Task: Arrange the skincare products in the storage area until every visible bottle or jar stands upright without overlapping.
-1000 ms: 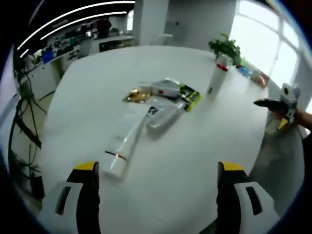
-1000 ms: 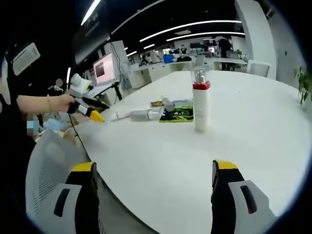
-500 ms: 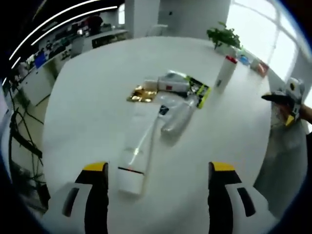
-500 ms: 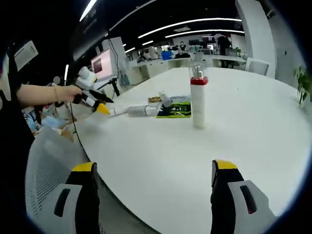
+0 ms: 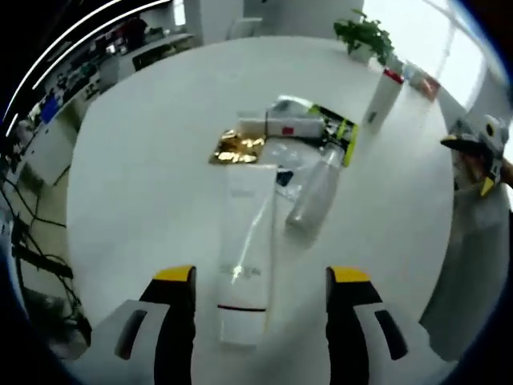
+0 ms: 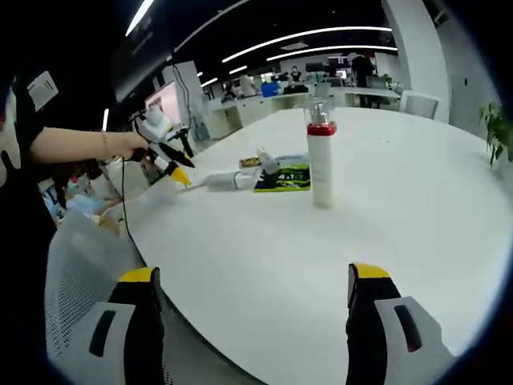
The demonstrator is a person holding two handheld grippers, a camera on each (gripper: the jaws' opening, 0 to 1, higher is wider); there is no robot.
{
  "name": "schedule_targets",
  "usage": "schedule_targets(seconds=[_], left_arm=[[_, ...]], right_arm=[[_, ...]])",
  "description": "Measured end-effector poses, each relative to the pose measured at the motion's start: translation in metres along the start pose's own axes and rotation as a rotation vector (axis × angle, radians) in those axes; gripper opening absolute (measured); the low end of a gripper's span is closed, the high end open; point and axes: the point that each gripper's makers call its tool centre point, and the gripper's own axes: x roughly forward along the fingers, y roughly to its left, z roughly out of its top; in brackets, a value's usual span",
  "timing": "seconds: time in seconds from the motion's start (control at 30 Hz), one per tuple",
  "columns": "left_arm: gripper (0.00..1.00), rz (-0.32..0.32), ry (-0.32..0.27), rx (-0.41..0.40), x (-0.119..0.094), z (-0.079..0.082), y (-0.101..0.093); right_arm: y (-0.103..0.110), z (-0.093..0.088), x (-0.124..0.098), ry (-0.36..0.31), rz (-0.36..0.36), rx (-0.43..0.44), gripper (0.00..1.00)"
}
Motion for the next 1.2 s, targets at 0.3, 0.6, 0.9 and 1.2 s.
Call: schedule_targets(seconds=[0.3,0.6,0.9,1.2], left_arm=[[0.44,-0.006,0.090,0.062,0.019,0.007,0.005],[0.39,0.002,0.137,0.093,0.033,0.015,0.011],[0.38,0.002,0.190,0.106,0.045,0.022,0.013],[0.34,-0.005,0.215,0.093,0.051,0.025,0.018]], right_arm=[[0.000,-0.002,0.001,0.015,0.001,0.005,0.96],[-0.002,-0.007,0.002,0.031,0.000,0.020,0.95],[0.002,-0.012,0.004,0.063,0.012,0.003,0.96],[0.000,-0.013,0.004,0.064,0.008,0.012,0.96]])
